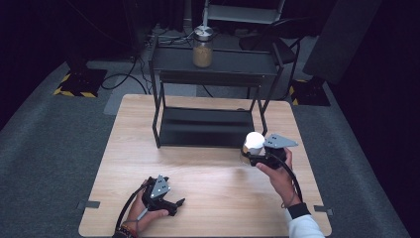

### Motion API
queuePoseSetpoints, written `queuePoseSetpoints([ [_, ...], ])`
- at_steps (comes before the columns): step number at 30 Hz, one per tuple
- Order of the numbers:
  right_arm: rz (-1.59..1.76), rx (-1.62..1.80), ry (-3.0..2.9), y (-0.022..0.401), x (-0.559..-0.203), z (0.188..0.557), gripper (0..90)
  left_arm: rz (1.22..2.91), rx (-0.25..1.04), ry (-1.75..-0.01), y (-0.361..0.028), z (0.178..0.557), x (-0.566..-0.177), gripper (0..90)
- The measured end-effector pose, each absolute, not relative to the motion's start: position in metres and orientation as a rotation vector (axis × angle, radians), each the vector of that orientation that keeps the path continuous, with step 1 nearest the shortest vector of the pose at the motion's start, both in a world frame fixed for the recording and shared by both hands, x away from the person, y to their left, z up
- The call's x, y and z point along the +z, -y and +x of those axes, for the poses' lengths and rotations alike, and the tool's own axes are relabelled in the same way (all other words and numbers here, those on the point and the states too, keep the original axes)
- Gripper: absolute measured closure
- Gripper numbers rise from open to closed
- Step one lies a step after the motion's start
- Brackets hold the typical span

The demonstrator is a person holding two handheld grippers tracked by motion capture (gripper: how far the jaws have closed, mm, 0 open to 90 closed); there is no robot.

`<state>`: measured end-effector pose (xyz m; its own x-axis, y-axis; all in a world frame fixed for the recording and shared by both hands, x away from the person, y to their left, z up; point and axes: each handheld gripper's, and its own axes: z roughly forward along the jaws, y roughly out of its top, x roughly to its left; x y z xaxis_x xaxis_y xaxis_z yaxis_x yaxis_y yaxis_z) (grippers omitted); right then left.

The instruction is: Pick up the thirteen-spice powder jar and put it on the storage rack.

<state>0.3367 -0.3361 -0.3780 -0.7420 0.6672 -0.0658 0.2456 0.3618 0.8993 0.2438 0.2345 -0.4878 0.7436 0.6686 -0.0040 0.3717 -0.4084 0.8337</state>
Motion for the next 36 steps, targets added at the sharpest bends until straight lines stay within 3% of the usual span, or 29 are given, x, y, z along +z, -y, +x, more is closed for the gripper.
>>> queuePoseSetpoints([
  [16, 0.77, 1.42, -2.183, 0.329, -0.292, 0.38, 30.5, 2.039, 0.42, -0.791, -0.234, 0.243, -0.488, 0.2],
  [36, 0.755, 1.467, -2.113, 0.321, -0.219, 0.413, 30.5, 2.039, 0.42, -0.791, -0.234, 0.243, -0.488, 0.2],
])
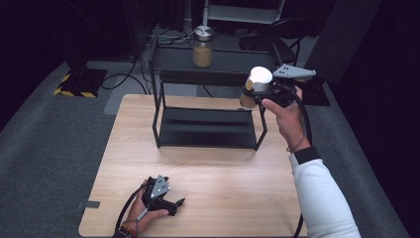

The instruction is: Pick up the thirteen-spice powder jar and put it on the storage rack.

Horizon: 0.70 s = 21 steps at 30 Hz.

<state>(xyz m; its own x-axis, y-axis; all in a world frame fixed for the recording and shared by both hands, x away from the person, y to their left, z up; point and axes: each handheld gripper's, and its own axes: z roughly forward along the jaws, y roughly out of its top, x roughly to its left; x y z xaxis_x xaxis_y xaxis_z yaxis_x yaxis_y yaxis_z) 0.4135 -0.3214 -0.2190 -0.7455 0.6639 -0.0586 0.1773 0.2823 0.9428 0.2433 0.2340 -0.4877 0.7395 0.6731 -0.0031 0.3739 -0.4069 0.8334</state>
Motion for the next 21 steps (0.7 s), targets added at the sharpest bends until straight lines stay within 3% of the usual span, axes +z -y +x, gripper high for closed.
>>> queuePoseSetpoints([
  [21, 0.763, 1.48, -2.086, 0.308, -0.158, 0.441, 30.5, 2.04, 0.421, -0.79, -0.234, 0.243, -0.488, 0.2],
])
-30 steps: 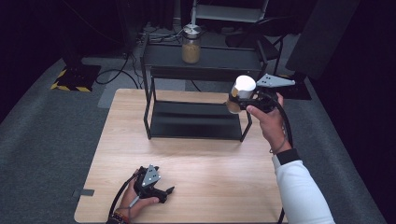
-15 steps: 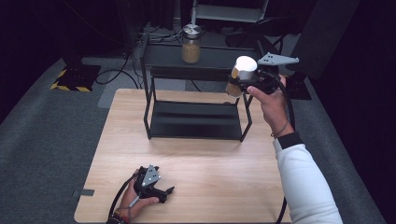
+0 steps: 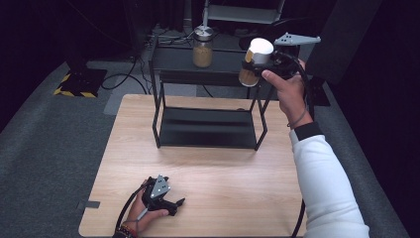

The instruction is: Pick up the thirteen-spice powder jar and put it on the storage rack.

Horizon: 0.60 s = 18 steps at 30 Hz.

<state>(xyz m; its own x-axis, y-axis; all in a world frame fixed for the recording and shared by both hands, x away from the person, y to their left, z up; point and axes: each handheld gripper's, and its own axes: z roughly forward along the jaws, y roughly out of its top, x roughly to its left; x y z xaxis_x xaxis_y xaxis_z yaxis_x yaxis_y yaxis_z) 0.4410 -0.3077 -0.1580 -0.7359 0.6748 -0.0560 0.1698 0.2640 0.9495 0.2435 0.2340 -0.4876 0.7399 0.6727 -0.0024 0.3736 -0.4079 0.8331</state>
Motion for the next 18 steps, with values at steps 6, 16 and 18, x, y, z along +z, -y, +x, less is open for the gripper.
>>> queuePoseSetpoints([
  [6, 0.778, 1.46, -2.078, 0.299, -0.149, 0.451, 30.5, 2.039, 0.42, -0.79, -0.234, 0.243, -0.488, 0.2],
  [16, 0.85, 1.432, -2.011, 0.287, -0.138, 0.472, 30.5, 2.039, 0.42, -0.791, -0.234, 0.243, -0.488, 0.2],
  [18, 0.857, 1.417, -1.999, 0.284, -0.136, 0.476, 30.5, 2.04, 0.421, -0.79, -0.234, 0.243, -0.488, 0.2],
])
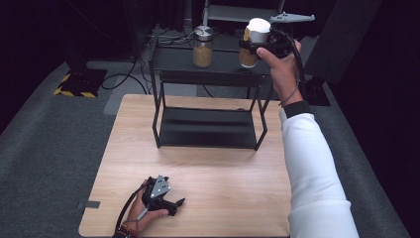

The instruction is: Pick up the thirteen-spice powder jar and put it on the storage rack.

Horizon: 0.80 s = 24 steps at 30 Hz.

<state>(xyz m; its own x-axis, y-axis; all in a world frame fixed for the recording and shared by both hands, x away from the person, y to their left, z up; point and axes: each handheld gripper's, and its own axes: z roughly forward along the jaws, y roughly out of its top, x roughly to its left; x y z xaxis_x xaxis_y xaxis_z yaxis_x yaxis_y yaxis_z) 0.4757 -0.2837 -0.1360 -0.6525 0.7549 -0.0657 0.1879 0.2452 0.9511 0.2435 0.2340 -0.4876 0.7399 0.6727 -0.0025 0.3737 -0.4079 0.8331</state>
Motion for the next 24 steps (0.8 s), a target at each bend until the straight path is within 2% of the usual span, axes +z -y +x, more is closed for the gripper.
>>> queuePoseSetpoints([
  [24, 0.92, 1.346, -2.025, 0.269, -0.144, 0.502, 30.5, 2.04, 0.42, -0.79, -0.234, 0.244, -0.488, 0.2],
])
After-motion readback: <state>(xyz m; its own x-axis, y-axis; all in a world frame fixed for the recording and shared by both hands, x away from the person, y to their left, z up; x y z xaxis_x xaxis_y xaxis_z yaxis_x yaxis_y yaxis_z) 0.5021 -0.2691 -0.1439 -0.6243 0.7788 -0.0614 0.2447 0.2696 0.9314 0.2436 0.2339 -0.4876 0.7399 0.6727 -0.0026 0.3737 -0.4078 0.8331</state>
